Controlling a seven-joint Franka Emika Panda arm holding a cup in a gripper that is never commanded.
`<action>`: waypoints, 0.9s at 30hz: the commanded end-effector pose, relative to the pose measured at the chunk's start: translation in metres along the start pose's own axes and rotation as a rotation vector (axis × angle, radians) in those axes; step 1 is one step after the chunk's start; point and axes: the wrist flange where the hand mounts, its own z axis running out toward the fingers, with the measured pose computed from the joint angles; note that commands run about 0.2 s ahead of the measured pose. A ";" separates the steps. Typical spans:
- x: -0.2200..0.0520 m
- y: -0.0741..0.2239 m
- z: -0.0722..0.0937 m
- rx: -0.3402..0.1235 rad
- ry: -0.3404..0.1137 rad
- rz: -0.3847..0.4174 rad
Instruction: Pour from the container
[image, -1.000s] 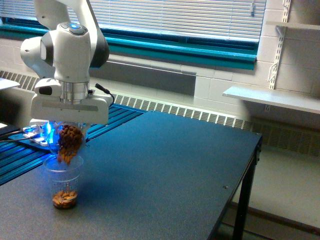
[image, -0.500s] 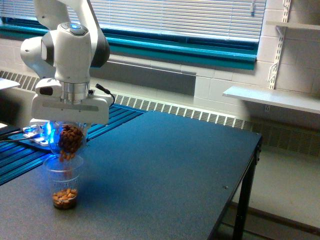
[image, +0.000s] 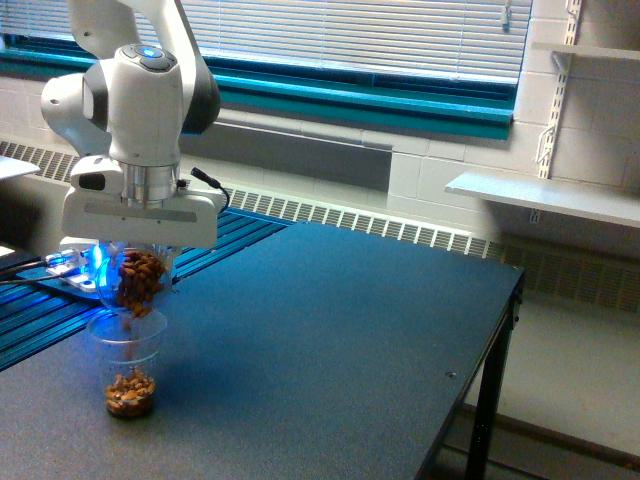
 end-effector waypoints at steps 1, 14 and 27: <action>0.002 -0.005 -0.003 -0.004 0.005 -0.016; 0.004 -0.009 -0.001 -0.028 0.002 -0.020; 0.003 -0.014 0.001 -0.046 -0.001 -0.030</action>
